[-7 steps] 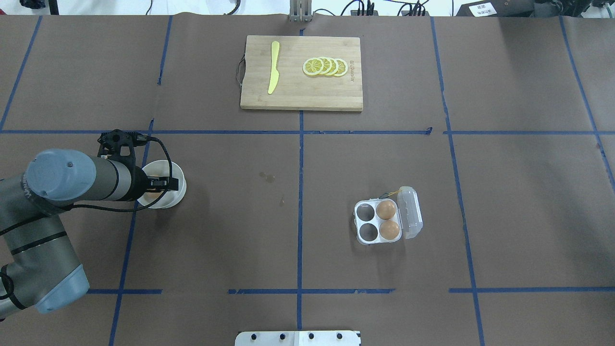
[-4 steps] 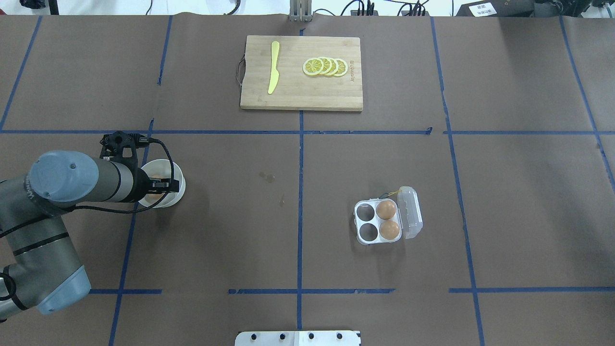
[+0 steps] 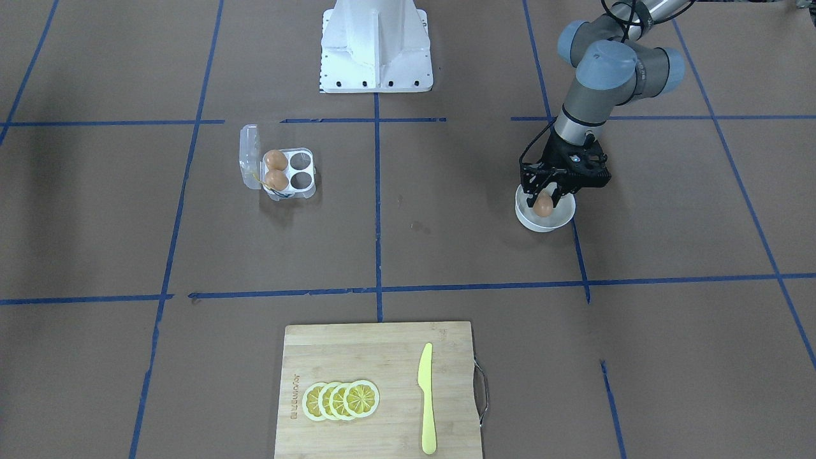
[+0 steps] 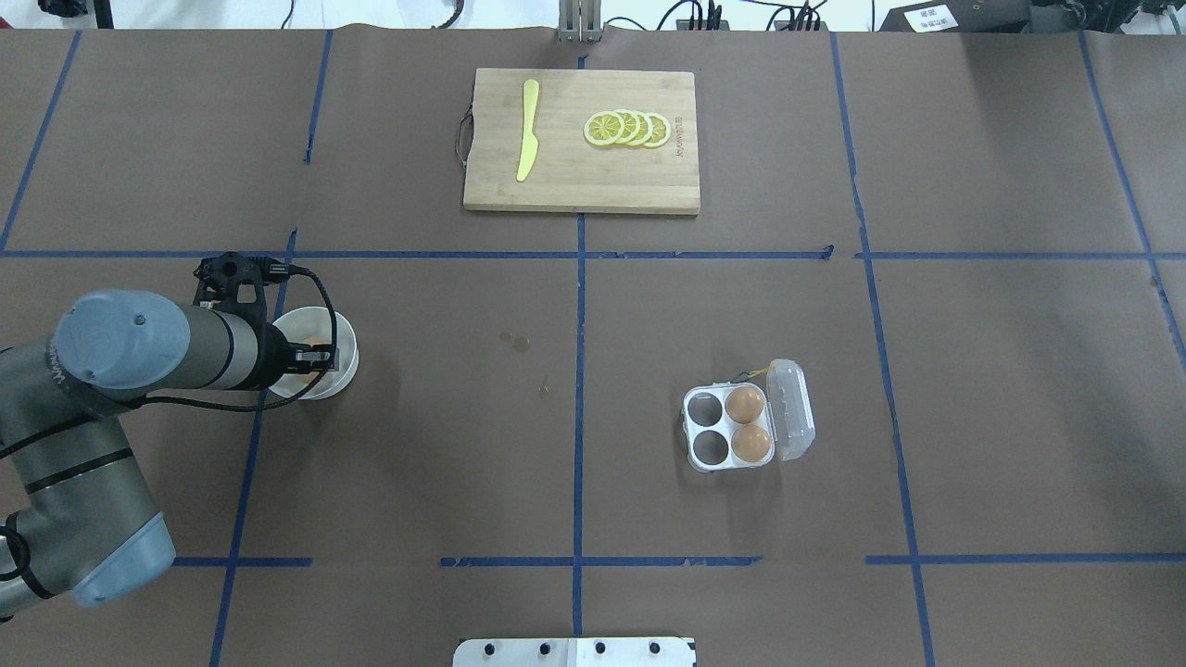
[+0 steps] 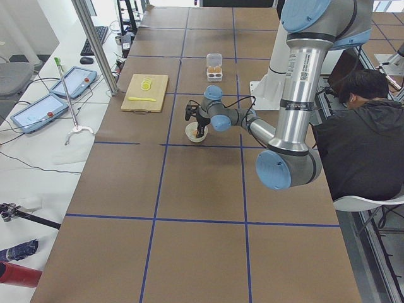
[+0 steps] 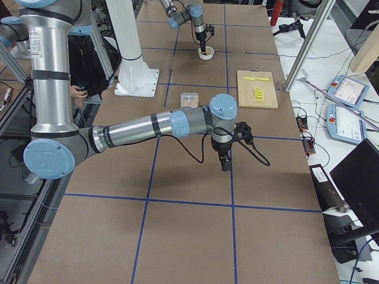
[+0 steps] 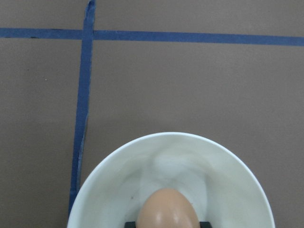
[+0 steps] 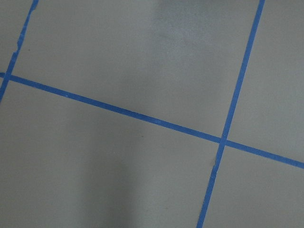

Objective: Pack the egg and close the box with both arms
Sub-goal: 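Lower the left gripper into the bowl and close on the brown egg, then lift the egg with the left gripper and carry it toward the egg box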

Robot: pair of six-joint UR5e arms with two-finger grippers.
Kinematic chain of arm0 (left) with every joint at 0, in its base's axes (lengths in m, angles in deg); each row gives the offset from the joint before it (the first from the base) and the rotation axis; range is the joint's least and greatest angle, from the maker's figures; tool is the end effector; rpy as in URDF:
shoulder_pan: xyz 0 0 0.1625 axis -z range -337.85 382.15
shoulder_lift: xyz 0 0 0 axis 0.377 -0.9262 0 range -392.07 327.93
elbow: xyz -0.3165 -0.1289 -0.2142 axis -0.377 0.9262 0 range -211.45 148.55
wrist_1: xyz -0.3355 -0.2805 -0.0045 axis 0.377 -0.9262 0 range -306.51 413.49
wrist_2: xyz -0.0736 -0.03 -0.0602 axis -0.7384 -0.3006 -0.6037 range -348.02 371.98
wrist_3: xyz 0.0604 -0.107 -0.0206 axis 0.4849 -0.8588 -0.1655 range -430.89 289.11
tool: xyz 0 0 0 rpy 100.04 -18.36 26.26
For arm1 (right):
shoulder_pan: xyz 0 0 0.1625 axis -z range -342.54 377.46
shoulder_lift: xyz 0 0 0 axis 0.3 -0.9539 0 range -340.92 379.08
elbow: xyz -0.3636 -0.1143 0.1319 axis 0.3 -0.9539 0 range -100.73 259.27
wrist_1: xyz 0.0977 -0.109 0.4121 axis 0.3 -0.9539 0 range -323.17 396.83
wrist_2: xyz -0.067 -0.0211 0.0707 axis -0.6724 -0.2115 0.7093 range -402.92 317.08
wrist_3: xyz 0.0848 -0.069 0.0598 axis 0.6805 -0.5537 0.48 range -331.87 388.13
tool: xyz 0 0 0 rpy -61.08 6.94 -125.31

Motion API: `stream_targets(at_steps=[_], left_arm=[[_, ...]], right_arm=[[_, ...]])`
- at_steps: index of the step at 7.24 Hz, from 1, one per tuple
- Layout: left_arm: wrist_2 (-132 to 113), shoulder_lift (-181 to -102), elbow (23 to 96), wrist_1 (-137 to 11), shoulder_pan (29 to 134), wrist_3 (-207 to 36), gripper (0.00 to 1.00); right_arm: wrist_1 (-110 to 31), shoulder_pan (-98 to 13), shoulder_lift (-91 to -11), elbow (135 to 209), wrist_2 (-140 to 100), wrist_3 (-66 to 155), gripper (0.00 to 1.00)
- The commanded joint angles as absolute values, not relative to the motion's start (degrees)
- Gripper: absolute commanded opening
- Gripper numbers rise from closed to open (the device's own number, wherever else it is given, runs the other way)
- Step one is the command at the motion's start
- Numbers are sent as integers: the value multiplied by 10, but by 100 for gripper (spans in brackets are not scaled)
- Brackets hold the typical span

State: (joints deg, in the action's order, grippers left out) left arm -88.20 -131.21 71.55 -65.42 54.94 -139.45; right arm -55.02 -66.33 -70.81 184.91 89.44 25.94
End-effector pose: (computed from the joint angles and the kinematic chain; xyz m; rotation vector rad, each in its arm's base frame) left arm 0.4507 -0.4229 0.4033 0.2574 0.8667 -0.1054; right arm -0.0073 -0.5227 0.5182 0.2059 -0.7448 -0.2289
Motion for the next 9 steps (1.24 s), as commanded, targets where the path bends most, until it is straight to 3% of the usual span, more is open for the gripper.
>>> stream_targets(at_steps=[1,4,7,9], left_arm=[[-882,-1312,727,-654,551,-1394,0],[-881,-1316,770,-661,576,-1276,0],[-848,-1443,753,-669,581,-1175,0],[-848,-1456,693,-857,571,-1133,0]], right_arm=[[-550,-663,-708,1849,894,258,100],[-550,-664,-707,1851,895,258,100],[-550,-664,-708,1853,895,258,100],[-550,-664,-708,1853,895,258,100]])
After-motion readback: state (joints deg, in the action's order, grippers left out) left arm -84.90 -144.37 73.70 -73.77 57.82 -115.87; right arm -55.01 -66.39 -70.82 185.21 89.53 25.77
